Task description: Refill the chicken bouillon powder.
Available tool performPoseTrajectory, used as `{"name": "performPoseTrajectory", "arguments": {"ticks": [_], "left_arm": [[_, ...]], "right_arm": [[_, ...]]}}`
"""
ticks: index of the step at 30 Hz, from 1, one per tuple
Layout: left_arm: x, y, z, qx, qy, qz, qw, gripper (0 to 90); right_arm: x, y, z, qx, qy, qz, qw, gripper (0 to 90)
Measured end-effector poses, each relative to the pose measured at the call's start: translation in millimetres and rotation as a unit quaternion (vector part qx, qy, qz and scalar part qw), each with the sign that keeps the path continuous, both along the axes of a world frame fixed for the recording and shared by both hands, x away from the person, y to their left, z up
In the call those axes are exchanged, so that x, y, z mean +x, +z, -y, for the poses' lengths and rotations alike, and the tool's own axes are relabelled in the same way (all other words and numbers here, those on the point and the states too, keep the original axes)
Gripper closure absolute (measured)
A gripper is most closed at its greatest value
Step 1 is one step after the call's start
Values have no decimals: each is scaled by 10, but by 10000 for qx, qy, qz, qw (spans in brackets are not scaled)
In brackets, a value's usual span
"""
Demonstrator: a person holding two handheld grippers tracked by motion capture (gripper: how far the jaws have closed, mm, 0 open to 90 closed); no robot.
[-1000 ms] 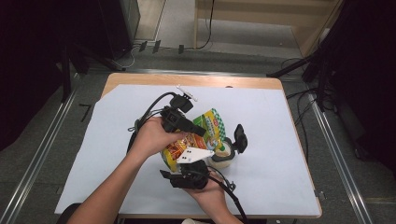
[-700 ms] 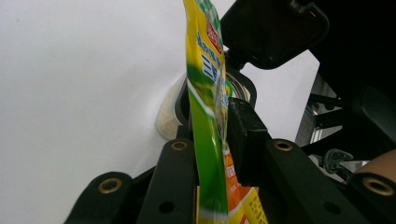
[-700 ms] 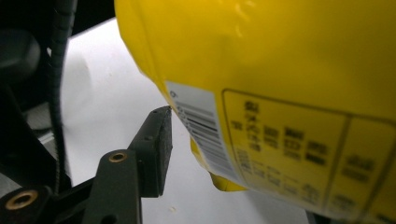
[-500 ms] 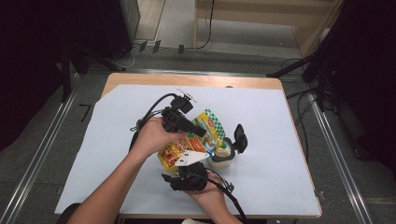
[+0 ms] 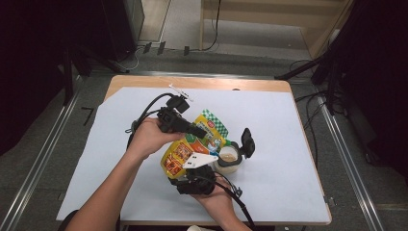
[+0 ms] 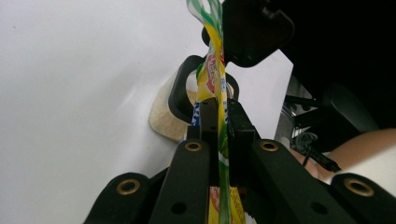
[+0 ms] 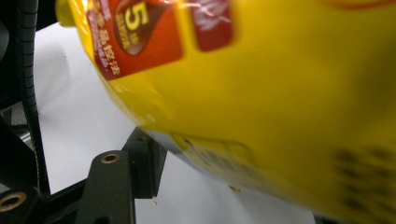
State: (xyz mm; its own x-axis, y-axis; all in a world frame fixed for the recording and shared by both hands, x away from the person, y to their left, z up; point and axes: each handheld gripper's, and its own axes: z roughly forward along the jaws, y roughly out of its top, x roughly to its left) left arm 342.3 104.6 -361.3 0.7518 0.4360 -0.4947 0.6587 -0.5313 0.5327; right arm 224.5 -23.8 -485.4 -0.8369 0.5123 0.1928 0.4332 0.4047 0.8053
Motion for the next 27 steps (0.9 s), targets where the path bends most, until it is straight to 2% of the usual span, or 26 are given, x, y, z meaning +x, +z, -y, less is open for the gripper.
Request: {"name": "performPoseTrajectory", "arguments": {"ticks": [10, 14, 21, 27], "left_arm": [[-8, 24, -86, -84, -311, 18, 9995, 900], [9, 31, -127, -212, -389, -30, 9990, 900], [31, 46, -215, -418, -476, -79, 9980, 900], [54, 71, -301, -574, -416, -80, 9975, 900]], "right_arm": [[15, 23, 38, 38, -83, 59, 9999, 443], [26, 26, 64, 38, -120, 69, 9999, 443], [15, 37, 83, 33, -129, 142, 9998, 434], [9, 49, 119, 110, -199, 217, 9995, 427]]}}
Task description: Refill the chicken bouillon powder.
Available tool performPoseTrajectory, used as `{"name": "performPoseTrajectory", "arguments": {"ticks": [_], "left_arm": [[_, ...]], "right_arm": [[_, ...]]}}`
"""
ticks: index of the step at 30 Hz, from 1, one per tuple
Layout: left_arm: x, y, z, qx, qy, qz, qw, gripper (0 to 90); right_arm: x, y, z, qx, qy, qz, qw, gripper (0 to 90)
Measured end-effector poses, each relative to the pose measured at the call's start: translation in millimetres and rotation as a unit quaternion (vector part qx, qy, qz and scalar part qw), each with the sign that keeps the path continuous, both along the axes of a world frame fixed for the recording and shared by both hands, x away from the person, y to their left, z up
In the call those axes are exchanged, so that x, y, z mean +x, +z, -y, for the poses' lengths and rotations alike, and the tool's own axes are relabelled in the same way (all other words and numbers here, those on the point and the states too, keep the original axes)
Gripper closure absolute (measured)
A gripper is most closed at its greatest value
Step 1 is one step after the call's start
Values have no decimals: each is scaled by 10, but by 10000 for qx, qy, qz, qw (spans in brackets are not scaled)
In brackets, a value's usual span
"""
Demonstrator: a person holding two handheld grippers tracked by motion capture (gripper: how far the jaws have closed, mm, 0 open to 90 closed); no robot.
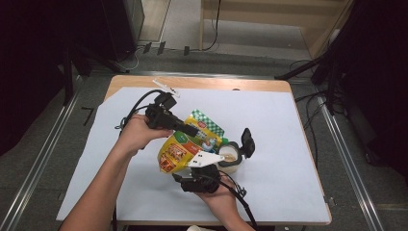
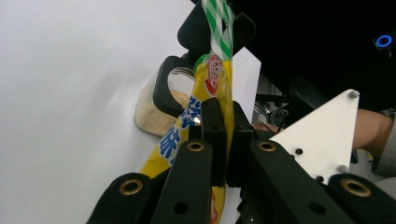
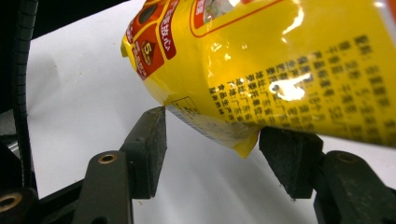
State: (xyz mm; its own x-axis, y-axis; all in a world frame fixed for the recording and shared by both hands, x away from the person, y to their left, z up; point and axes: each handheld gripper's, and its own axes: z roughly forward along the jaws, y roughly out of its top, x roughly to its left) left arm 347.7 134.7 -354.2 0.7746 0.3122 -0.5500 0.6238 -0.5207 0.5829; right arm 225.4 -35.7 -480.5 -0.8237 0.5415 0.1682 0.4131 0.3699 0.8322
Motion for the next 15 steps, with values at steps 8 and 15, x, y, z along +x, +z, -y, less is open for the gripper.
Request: {"name": "performPoseTrajectory", "arguments": {"ticks": [8, 15], "left_arm": [[24, 32, -114, -161, 49, -146, 9998, 900], [49, 38, -202, -244, 155, -111, 9995, 900]], "right_arm": [[-6, 31, 65, 175, -90, 94, 9998, 423], [1, 73, 134, 326, -143, 250, 9991, 417]]}}
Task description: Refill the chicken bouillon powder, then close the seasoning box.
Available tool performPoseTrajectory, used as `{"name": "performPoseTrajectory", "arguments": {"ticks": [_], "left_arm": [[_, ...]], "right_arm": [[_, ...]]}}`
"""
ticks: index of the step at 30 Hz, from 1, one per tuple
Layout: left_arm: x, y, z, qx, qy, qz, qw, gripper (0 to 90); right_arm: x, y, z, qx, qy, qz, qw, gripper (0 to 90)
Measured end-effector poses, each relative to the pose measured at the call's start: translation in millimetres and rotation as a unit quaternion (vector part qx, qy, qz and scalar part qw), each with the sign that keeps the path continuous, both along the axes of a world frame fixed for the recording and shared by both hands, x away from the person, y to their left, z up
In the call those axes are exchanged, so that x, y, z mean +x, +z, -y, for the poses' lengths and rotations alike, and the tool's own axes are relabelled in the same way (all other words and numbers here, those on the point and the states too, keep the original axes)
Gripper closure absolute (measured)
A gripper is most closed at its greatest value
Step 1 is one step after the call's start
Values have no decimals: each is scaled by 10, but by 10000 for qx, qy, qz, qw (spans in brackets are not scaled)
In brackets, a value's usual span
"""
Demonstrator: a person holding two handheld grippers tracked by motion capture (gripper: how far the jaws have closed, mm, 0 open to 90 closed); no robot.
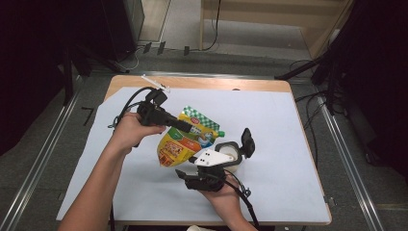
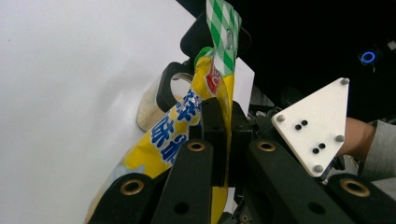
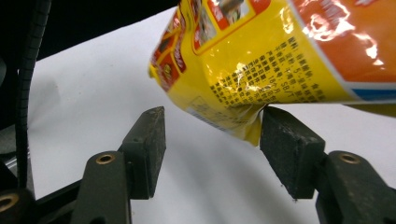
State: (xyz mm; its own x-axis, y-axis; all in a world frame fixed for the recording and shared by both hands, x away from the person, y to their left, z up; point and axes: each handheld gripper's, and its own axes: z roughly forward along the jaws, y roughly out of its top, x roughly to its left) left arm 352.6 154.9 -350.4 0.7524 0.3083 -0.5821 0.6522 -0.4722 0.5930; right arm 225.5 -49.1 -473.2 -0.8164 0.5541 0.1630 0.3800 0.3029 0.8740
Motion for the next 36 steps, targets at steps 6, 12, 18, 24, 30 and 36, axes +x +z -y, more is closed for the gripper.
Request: {"name": "performPoseTrajectory", "arguments": {"ticks": [6, 12, 18, 24, 30, 36], "left_arm": [[27, 18, -93, -130, 80, 31, 9999, 900], [65, 19, -213, -234, 257, 80, 9994, 900], [120, 3, -310, -205, 564, 194, 9980, 900], [173, -30, -338, -140, 828, 379, 9957, 900], [218, -107, -371, 25, 936, 384, 9949, 900], [264, -188, -440, -66, 991, 331, 9945, 900]], "right_arm": [[13, 0, 41, 9, -35, -21, 10000, 416], [8, -1, 41, 17, -8, -13, 10000, 416], [9, -3, 42, 21, 18, -20, 10000, 417], [9, -7, 44, 0, 33, -48, 10000, 418], [15, -5, 46, -5, 37, -49, 10000, 419], [17, -4, 50, -10, 45, -43, 10000, 419]]}}
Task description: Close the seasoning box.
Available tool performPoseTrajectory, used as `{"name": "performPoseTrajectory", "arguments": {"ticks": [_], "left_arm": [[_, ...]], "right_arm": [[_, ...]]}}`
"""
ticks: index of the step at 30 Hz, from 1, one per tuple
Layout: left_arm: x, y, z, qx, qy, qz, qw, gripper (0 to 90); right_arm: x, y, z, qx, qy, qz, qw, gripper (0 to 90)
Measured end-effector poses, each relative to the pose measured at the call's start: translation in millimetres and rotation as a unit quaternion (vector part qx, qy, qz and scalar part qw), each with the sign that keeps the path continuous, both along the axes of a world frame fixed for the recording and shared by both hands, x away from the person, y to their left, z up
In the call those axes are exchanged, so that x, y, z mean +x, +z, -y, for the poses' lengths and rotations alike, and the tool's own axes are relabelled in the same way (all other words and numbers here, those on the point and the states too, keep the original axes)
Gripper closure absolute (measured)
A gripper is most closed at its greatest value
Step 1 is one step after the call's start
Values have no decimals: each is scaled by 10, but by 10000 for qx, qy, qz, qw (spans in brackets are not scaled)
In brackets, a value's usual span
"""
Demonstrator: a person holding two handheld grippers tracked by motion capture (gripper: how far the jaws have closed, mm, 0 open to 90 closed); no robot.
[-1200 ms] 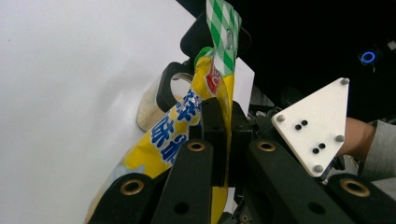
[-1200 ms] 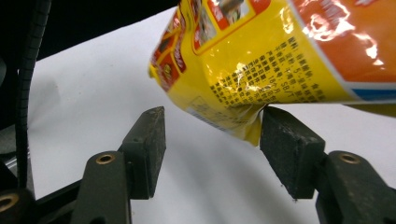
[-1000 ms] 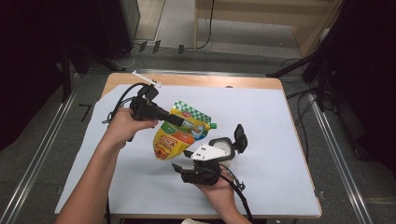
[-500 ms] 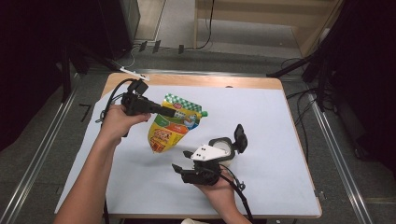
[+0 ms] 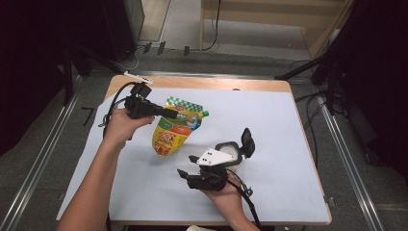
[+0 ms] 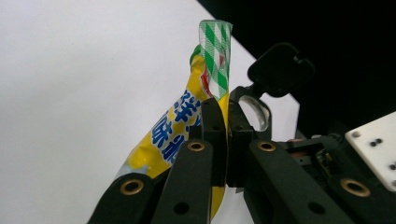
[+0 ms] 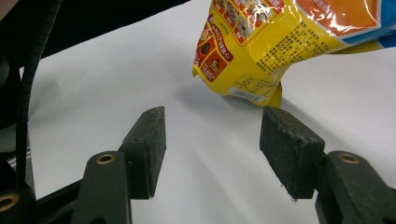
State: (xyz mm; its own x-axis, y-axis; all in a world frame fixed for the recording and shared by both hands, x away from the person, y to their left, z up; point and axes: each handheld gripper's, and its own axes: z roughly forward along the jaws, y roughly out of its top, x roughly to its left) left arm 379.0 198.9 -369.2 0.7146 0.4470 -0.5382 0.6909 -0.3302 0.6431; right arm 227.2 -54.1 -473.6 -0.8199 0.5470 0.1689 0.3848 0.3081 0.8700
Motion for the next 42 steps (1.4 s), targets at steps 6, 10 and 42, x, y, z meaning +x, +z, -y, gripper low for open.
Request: {"name": "performPoseTrajectory", "arguments": {"ticks": [6, 10, 42], "left_arm": [[-14, 6, -73, 55, -67, 86, 9999, 900], [-55, 43, -114, 27, -249, 196, 9995, 840], [-184, 322, -287, 31, 279, 685, 9973, 611]], "right_arm": [[1, -3, -1, -2, 1, -4, 10000, 419], [-2, -1, -2, -12, 6, 0, 10000, 419], [-2, 6, -5, -101, 85, -106, 9999, 426]]}}
